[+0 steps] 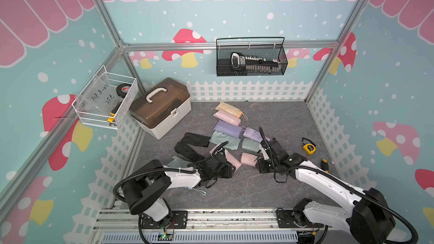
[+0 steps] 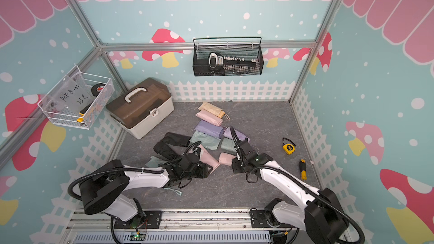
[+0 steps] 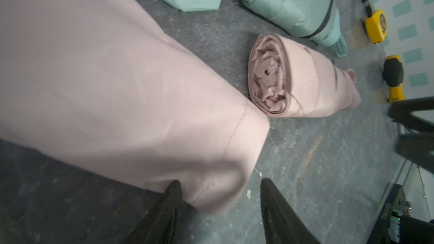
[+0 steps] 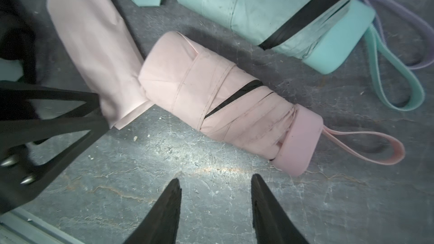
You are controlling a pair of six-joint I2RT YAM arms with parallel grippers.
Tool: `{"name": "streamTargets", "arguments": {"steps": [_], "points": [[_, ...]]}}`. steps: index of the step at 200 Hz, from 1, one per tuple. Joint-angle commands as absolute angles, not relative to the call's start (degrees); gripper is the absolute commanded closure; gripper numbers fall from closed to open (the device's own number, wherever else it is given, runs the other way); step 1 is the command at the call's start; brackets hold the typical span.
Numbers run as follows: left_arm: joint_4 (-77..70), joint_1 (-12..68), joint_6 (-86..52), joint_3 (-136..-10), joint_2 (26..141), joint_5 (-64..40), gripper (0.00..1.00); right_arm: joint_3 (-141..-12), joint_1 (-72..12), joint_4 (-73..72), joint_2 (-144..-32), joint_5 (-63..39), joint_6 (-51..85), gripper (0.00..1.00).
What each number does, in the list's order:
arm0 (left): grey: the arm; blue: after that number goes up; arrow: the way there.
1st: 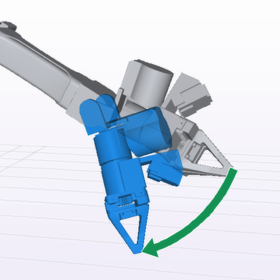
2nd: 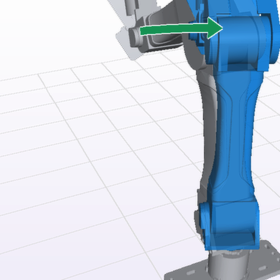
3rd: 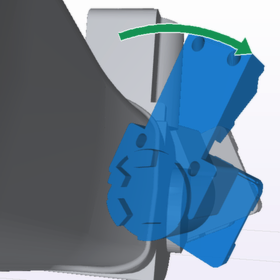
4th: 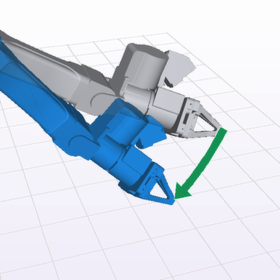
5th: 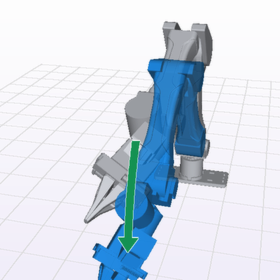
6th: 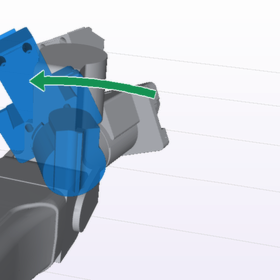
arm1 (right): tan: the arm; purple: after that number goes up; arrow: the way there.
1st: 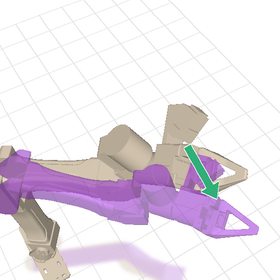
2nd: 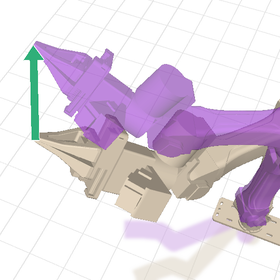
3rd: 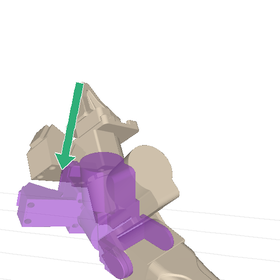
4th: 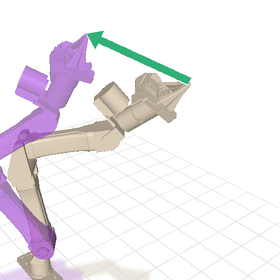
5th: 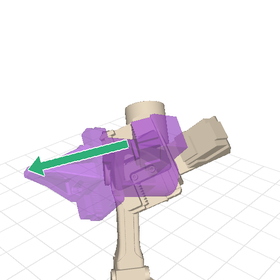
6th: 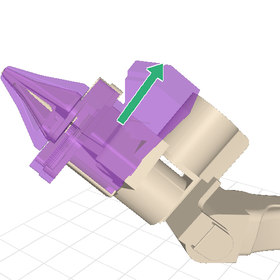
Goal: Take umbrellas out of sleeves
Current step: Adjust the umbrella sleeve at the center of the board.
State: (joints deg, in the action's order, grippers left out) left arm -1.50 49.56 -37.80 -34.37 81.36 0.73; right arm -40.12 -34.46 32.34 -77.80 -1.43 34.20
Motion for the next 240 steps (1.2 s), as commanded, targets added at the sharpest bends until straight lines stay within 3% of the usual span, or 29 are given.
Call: {"name": "streamTargets", "arguments": {"steps": [1, 33, 68, 137, 194, 240], "points": [[-5.8, 50.4, -42.4, -33.2, 80.3, -1.1, 0.44, -42.8, -34.1, 31.9, -79.0, -0.5, 32.6, 0.54], [-9.5, 51.9, -44.3, -32.7, 82.9, -1.9, 0.46, -43.3, -34.0, 31.2, -77.6, -1.8, 32.7, 0.54], [-14.9, 51.7, -45.2, -32.9, 88.7, -1.8, 0.46, -39.9, -34.0, 31.4, -67.9, -1.5, 32.7, 0.54], [-20.1, 46.2, -44.8, -39.5, 100.3, -5.5, 0.47, -32.8, -34.0, 32.2, -58.5, -6.8, 33.9, 0.52], [-15.9, 43.5, -43.2, -39.9, 96.9, -3.0, 0.47, -30.2, -34.1, 31.6, -56.3, -7.3, 33.9, 0.52], [-23.6, 43.6, -45.0, -38.8, 91.5, -11.0, 0.42, -31.1, -34.1, 28.8, -58.0, -8.3, 33.3, 0.51]]}}
